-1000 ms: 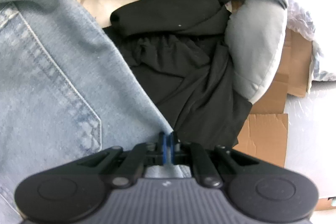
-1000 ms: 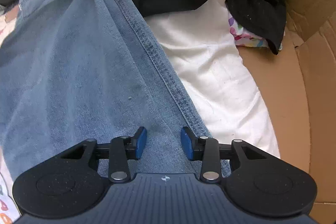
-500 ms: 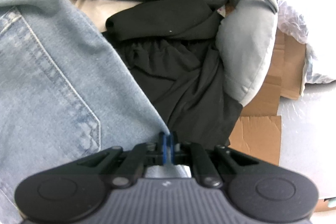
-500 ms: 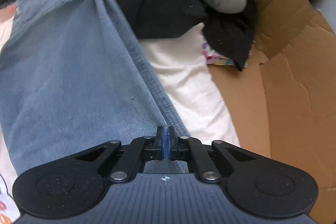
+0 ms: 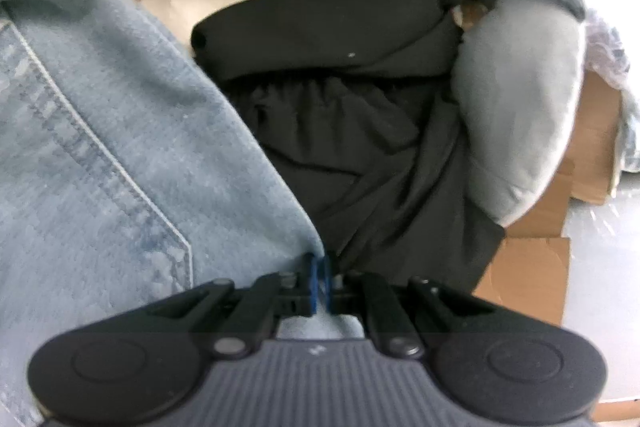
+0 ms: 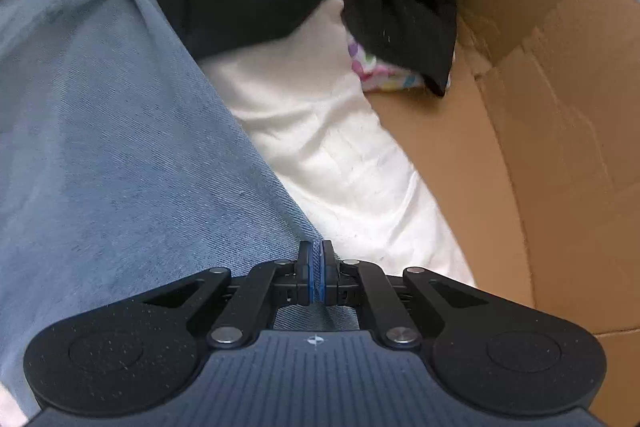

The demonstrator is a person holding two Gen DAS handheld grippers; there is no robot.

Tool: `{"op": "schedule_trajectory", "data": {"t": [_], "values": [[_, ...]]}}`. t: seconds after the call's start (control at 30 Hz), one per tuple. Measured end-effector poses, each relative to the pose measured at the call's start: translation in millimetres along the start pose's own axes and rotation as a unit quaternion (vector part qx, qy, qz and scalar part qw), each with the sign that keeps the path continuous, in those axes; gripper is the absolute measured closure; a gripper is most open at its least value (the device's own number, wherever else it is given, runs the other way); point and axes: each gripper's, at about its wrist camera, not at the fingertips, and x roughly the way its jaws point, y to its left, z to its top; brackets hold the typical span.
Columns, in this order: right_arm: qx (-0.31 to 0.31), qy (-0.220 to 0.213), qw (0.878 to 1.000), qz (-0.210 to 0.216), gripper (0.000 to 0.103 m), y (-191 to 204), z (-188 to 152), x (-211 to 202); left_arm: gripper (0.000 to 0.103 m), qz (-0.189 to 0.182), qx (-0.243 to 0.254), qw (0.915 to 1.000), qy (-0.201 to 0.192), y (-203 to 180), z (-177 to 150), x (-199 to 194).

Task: Fold clothes

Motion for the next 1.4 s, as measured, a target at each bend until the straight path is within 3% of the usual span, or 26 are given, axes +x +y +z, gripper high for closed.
{"op": "schedule_trajectory", "data": {"t": [0.13,0.27,0.3,0.4,0.63,0.87,1.0,1.1,1.4], "values": [[0.035,-0.007,0.999,-0.027,0.101,6,-1,6,0.096,0.004,-0.011,0.9999,0.01,0,5,6],[0.075,-0.04,0.996,-0.015,0.092,-5,-14,-19,0.095,0.011,0.048,0.9988,0.01,-14,3,-6],[0.083,-0.049,0.995,-0.009,0.083,-10,-18,-30,0.09,0.008,0.065,0.9978,0.003,-18,0,-13],[0.103,-0.081,0.991,-0.011,0.076,-24,-36,-67,0.058,0.0,0.114,0.9934,-0.014,-30,-8,-31],[0.149,-0.087,0.984,-0.039,0.069,-59,-111,-126,0.057,-0.009,0.209,0.9778,0.0,-66,-37,-45],[0.202,-0.075,0.974,-0.073,0.066,-87,-187,-153,0.057,-0.009,0.287,0.9577,0.02,-104,-76,-36],[0.211,-0.079,0.97,-0.092,0.064,-94,-212,-154,0.059,0.007,0.329,0.9435,0.038,-124,-94,-14],[0.223,-0.085,0.967,-0.094,0.064,-101,-226,-147,0.059,0.021,0.369,0.9277,0.052,-144,-109,3],[0.202,-0.104,0.97,-0.09,0.064,-120,-235,-109,0.059,0.018,0.492,0.8646,0.099,-194,-166,46]]}}
